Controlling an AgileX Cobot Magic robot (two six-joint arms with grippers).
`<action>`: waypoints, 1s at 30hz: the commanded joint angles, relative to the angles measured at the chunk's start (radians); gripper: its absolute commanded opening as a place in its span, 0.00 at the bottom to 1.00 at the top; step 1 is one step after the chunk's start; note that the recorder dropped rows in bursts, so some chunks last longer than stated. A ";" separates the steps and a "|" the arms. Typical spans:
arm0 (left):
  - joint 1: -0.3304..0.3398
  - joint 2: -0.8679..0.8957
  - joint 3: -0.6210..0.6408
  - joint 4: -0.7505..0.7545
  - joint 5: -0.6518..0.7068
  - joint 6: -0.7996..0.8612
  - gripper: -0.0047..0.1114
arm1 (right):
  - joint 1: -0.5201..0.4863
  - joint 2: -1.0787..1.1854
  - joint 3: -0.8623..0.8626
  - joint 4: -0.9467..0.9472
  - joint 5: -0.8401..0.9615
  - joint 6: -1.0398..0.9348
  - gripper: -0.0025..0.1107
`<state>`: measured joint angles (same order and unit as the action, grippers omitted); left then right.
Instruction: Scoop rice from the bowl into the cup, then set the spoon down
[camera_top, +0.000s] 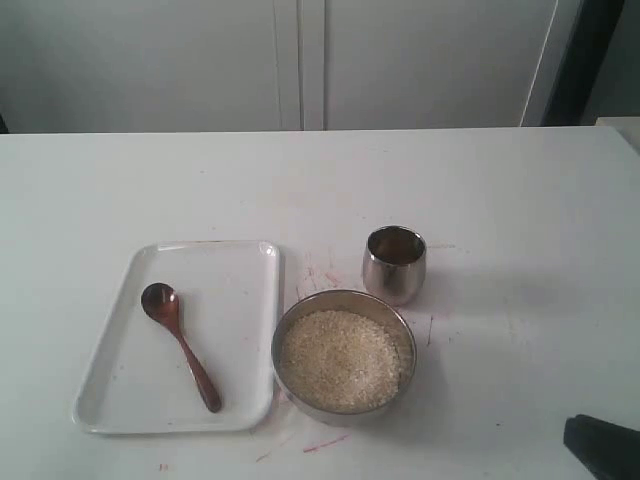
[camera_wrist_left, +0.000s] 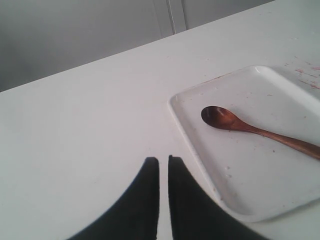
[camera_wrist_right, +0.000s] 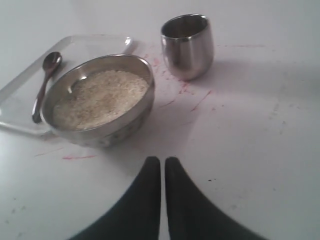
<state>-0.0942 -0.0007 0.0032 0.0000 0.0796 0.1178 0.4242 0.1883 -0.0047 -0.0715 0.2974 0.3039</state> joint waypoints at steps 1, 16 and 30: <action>0.002 0.001 -0.003 0.000 -0.005 -0.005 0.16 | -0.103 -0.005 0.005 -0.007 -0.005 -0.012 0.06; 0.002 0.001 -0.003 0.000 -0.005 -0.005 0.16 | -0.400 -0.005 0.005 -0.009 -0.005 -0.012 0.06; 0.002 0.001 -0.003 0.000 -0.005 -0.005 0.16 | -0.466 -0.005 0.005 -0.009 -0.005 -0.012 0.06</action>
<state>-0.0942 -0.0007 0.0032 0.0000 0.0796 0.1178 -0.0361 0.1883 -0.0047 -0.0715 0.2974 0.3039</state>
